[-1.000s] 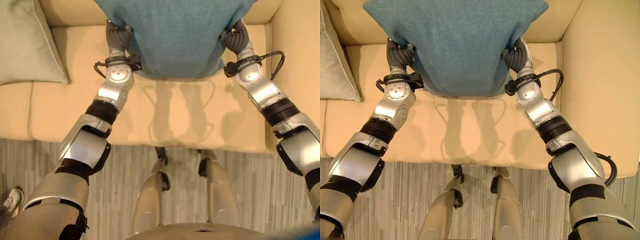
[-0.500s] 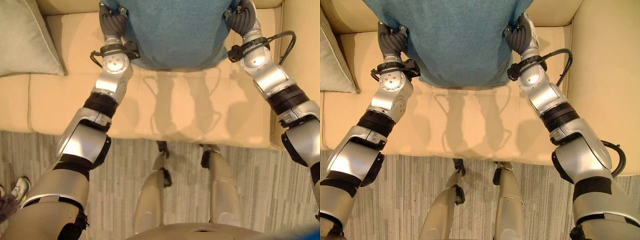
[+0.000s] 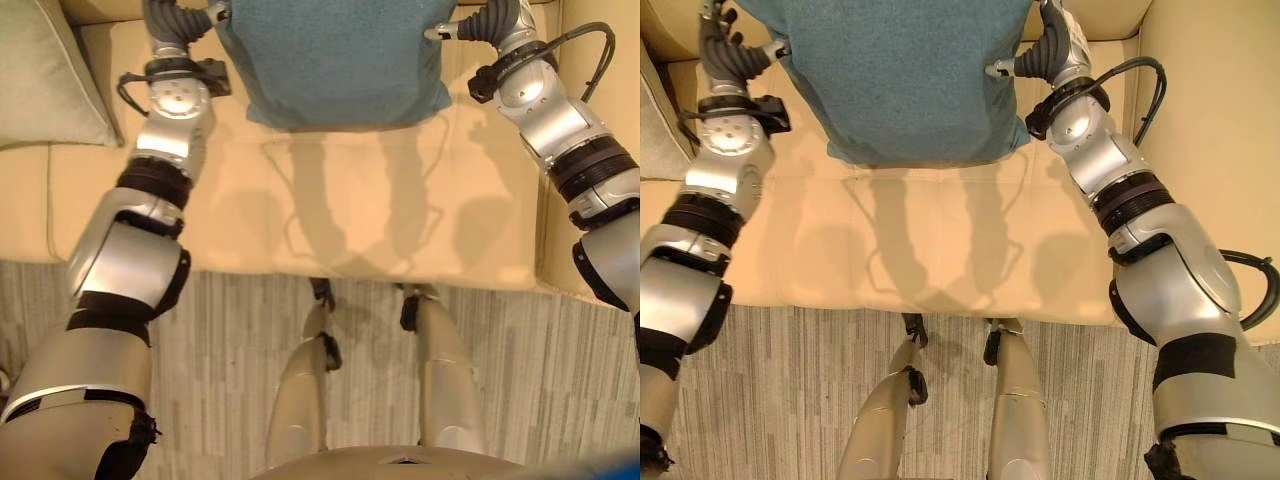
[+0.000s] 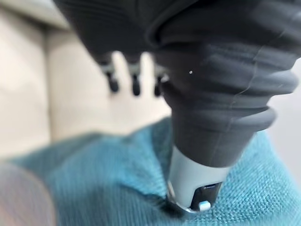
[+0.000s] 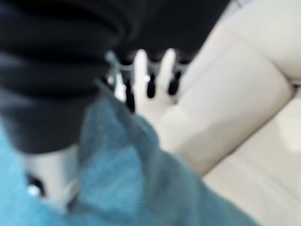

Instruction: Pick up all the scattered cushions and arrange them neatly on the sofa.

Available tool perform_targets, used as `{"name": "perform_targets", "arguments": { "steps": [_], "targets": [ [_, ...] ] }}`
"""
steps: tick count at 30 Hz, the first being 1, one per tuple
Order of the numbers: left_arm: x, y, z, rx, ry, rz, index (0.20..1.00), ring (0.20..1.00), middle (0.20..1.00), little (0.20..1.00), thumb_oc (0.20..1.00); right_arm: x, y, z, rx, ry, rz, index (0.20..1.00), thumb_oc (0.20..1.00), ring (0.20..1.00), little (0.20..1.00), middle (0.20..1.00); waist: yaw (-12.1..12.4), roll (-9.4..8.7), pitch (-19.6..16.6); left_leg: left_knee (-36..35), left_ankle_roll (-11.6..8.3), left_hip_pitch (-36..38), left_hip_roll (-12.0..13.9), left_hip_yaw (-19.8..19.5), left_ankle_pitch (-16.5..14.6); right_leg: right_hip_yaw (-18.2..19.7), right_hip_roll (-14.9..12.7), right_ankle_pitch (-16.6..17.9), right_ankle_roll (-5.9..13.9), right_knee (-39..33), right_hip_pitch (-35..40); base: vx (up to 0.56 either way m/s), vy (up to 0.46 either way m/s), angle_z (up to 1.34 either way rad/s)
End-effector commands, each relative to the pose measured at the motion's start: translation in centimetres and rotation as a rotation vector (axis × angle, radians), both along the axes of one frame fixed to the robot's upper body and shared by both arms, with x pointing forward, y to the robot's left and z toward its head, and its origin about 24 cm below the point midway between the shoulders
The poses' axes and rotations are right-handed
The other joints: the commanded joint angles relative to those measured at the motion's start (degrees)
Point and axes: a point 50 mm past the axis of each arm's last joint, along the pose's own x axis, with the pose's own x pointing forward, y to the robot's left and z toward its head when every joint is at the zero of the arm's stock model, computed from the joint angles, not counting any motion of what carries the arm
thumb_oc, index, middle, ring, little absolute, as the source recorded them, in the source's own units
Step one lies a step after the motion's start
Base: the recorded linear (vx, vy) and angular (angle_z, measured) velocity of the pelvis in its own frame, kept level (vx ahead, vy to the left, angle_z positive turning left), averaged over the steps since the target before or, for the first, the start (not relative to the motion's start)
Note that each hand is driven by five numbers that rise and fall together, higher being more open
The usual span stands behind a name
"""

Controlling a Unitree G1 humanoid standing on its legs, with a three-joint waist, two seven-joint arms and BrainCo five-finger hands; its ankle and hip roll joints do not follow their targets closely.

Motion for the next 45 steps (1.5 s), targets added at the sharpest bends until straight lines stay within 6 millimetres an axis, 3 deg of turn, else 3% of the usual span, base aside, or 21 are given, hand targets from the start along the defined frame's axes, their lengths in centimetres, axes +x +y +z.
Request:
{"name": "perform_targets", "arguments": {
  "steps": [1, 7, 10, 12, 14, 15, 16, 17, 18, 19, 21, 22, 23, 25, 26, 30, 31, 35, 38, 44, 45],
  "targets": [
    [-1.2, 2.3, 1.5, 0.061, -0.049, 0.053, 1.0, 1.0, 1.0, 1.0, 1.0, -1.7, -0.8, 5.4, -0.018, -0.154, 0.02, 1.0, 1.0, 1.0, 1.0, 1.0, -0.62, -0.75, 0.13, -0.58, -6.43, 8.34, 1.57, 1.0, -2.03, 2.92, 2.2, 3.45, 8.0, -9.79, 7.05, 0.01, 0.033, 0.04],
    [-2.5, 6.5, -0.9, 0.047, 0.015, 0.146, 1.0, 1.0, 1.0, 1.0, 1.0, -2.5, -5.2, 5.3, -0.006, -0.147, -0.066, 1.0, 1.0, 1.0, 1.0, 1.0, -0.7, -0.68, 0.06, -0.5, -6.44, 10.03, 1.35, 1.32, -2.39, 3.05, 2.39, 3.51, 7.94, -10.52, 8.85, -0.01, 0.006, 0.02],
    [-3.6, 6.6, -4.3, 0.026, 0.013, 0.082, 1.0, 1.0, 1.0, 1.0, 1.0, -3.2, -7.9, 2.7, 0.003, -0.109, -0.084, 1.0, 1.0, 1.0, 1.0, 1.0, -0.52, -0.8, -0.03, 0.32, -6.21, 11.73, 0.99, 1.18, -3.41, 2.75, 2.25, 3.28, 7.68, -10.56, 11.22, 0.01, 0.013, -0.05],
    [-4.1, 6.5, -5.4, 0.027, 0.013, 0.061, 1.0, 1.0, 1.0, 1.0, 1.0, -3.4, -8.3, 1.4, -0.007, -0.088, -0.073, 1.0, 1.0, 1.0, 1.0, 1.0, -0.52, -0.84, -0.22, 0.67, -6.1, 12.49, 0.9, 1.12, -3.82, 2.72, 2.29, 3.15, 7.6, -10.66, 12.32, 0.02, 0.001, 0.03],
    [-5.1, 6.6, -8.4, 0.024, 0.058, 0.039, 1.0, 1.0, 1.0, 1.0, 1.0, -4.3, -8.5, -1.0, -0.048, -0.055, -0.035, 1.0, 1.0, 1.0, 1.0, 1.0, -0.76, -1.11, -0.83, 1.29, -5.88, 14.21, 0.73, 1.16, -4.82, 2.45, 2.33, 2.9, 7.41, -10.97, 14.54, 0.07, 0.014, 0.09],
    [-6.3, 6.3, -12.7, 0.014, 0.146, 0.011, 1.0, 1.0, 1.0, 1.0, 1.0, -5.0, -9.9, -5.5, 0.008, 0.025, -0.026, 1.0, 1.0, 1.0, 1.0, 1.0, -1.11, -1.31, -1.6, 1.89, -5.61, 16.35, 0.28, 1.01, -5.68, 2.28, 2.32, 2.58, 7.25, -11.54, 17.9, 0.12, 0.022, 0.07],
    [-7.0, 6.3, -14.6, -0.018, 0.185, 0.002, 1.0, 1.0, 1.0, 1.0, 1.0, -5.6, -10.3, -7.3, -0.005, 0.075, -0.021, 1.0, 1.0, 1.0, 1.0, 1.0, -1.23, -1.55, -2.09, 1.86, -5.56, 17.66, 0.2, 1.01, -6.05, 2.03, 2.41, 2.45, 7.21, -12.03, 19.67, 0.1, 0.021, 0.06],
    [-7.0, 6.3, -14.7, -0.017, 0.187, 0.001, 1.0, 1.0, 1.0, 1.0, 1.0, -5.7, -10.4, -7.4, -0.004, 0.077, -0.022, 1.0, 1.0, 1.0, 1.0, 1.0, -1.17, -1.57, -2.11, 1.82, -5.57, 17.79, 0.22, 0.98, -6.05, 1.98, 2.44, 2.46, 7.21, -12.12, 19.85, 0.12, 0.007, 0.09],
    [-8.8, 5.7, -19.7, -0.062, 0.316, -0.024, 1.0, 1.0, 1.0, 1.0, 1.0, -6.9, -11.2, -13.2, 0.053, 0.226, -0.022, 1.0, 1.0, 1.0, 1.0, 1.0, -1.54, -1.75, -3.18, 1.94, -5.4, 20.65, 0.05, 1.12, -6.78, 1.41, 2.71, 2.22, 7.31, -13.25, 24.03, 0.08, 0.009, 0.11],
    [-8.8, 5.7, -19.7, -0.061, 0.319, -0.025, 1.0, 1.0, 1.0, 1.0, 1.0, -6.9, -11.2, -13.3, 0.054, 0.228, -0.024, 1.0, 1.0, 1.0, 1.0, 1.0, -1.47, -1.76, -3.17, 1.88, -5.41, 20.83, 0.07, 1.1, -6.78, 1.37, 2.75, 2.25, 7.32, -13.37, 24.25, 0.12, 0.002, 0.08],
    [-10.4, 5.5, -22.8, -0.072, 0.422, -0.042, 1.0, 1.0, 1.0, 1.0, 1.0, -8.4, -11.8, -16.7, 0.036, 0.339, -0.029, 1.0, 1.0, 1.0, 1.0, 1.0, -1.81, -1.86, -4.3, 2.08, -5.35, 22.7, -0.18, 0.96, -7.08, 1.0, 2.83, 2.05, 7.33, -14.23, 27.34, 0.11, 0.001, 0.01],
    [-12.3, 4.7, -27.1, -0.073, 0.59, -0.078, 1.0, 1.0, 1.0, 1.0, 1.0, -9.8, -11.8, -21.3, -0.004, 0.51, -0.027, 1.0, 1.0, 1.0, 1.0, 1.0, -2.06, -2.07, -5.41, 1.84, -5.36, 24.81, -0.11, 1.3, -7.02, 0.36, 2.95, 2.07, 7.42, -15.56, 30.34, 0.1, 0.003, 0.01],
    [-12.3, 4.7, -27.1, -0.073, 0.59, -0.078, 1.0, 1.0, 1.0, 1.0, 1.0, -9.8, -11.8, -21.3, -0.004, 0.51, -0.027, 1.0, 1.0, 1.0, 1.0, 1.0, -2.07, -2.07, -5.44, 1.84, -5.36, 24.77, -0.12, 1.29, -7.01, 0.35, 2.94, 2.09, 7.42, -15.58, 30.32, 0.09, 0.003, 0.06],
    [-14.9, 4.4, -31.2, -0.059, 0.775, -0.082, 1.0, 1.0, 1.0, 1.0, 1.0, -11.5, -11.8, -25.3, -0.003, 0.659, -0.027, 1.0, 1.0, 1.0, 1.0, 1.0, -2.61, -2.2, -6.71, 1.81, -5.4, 26.67, -0.07, 1.4, -6.7, 0.25, 3.32, 2.03, 7.6, -16.79, 33.02, 0.08, 0.02, 0.0],
    [-17.6, 4.2, -34.7, -0.048, 0.942, -0.06, 1.0, 1.0, 1.0, 1.0, 1.0, -13.0, -11.5, -29.0, 0.01, 0.791, -0.041, 1.0, 1.0, 1.0, 1.0, 1.0, -2.98, -2.3, -8.12, 1.82, -5.5, 28.36, 0.04, 1.53, -6.52, 0.08, 3.81, 1.84, 7.83, -17.8, 35.45, 0.08, 0.03, -0.12],
    [-22.8, 3.0, -40.4, -0.064, 1.235, -0.028, 1.0, 1.0, 1.0, 1.0, 1.0, -15.5, -10.5, -34.5, -0.035, 1.004, -0.046, 1.0, 1.0, 1.0, 1.0, 1.0, -3.72, -2.9, -11.46, 1.34, -5.22, 31.53, -0.05, 2.25, -6.71, 0.25, 4.46, 2.15, 8.26, -20.11, 39.17, 0.05, 0.046, -0.24],
    [-25.0, 2.3, -42.3, -0.084, 1.341, -0.004, 1.0, 1.0, 1.0, 1.0, 1.0, -17.5, -10.2, -37.7, -0.042, 1.136, -0.077, 1.0, 1.0, 1.0, 1.0, 1.0, -3.7, -3.19, -12.62, 1.39, -5.08, 32.47, -0.16, 2.2, -6.86, 0.47, 4.75, 2.25, 8.35, -20.79, 40.57, 0.0, 0.046, -0.15],
    [-28.4, 2.0, -44.3, -0.159, 1.476, 0.048, 1.0, 1.0, 1.0, 1.0, 1.0, -20.2, -10.0, -40.8, -0.037, 1.277, -0.114, 1.0, 1.0, 1.0, 1.0, 1.0, -3.45, -3.69, -14.12, 1.48, -5.06, 34.28, -0.11, 2.3, -6.8, 0.55, 5.09, 2.0, 8.3, -21.39, 42.86, 0.01, 0.008, -0.04],
    [-31.9, 1.4, -45.8, -0.199, 1.619, 0.066, 1.0, 1.0, 1.0, 1.0, 1.0, -23.8, -9.7, -43.8, 0.001, 1.436, -0.169, 1.0, 1.0, 1.0, 1.0, 1.0, -3.5, -4.57, -14.46, 3.08, -5.76, 36.01, 0.71, 2.55, -6.07, -0.12, 5.89, 1.25, 7.76, -21.94, 45.97, -0.02, -0.049, 0.07],
    [-33.0, 0.6, -46.5, -0.198, 1.692, 0.037, 1.0, 1.0, 1.0, 1.0, 1.0, -27.2, -9.4, -46.0, 0.048, 1.574, -0.236, 1.0, 1.0, 1.0, 1.0, 1.0, -3.66, -5.67, -14.86, 4.79, -6.31, 36.79, 1.83, 3.91, -5.58, -0.74, 6.81, 1.58, 7.6, -24.02, 47.96, -0.06, -0.041, 0.13],
    [-32.8, 0.3, -46.5, -0.208, 1.685, 0.03, 1.0, 1.0, 1.0, 1.0, 1.0, -27.1, -9.2, -46.1, 0.046, 1.585, -0.231, 1.0, 1.0, 1.0, 1.0, 1.0, -3.29, -6.4, -14.19, 10.33, -5.84, 36.18, 1.12, 1.88, -7.76, 0.09, 6.77, 1.8, 7.3, -23.94, 48.0, -0.09, -0.042, 0.21]
  ]
}}
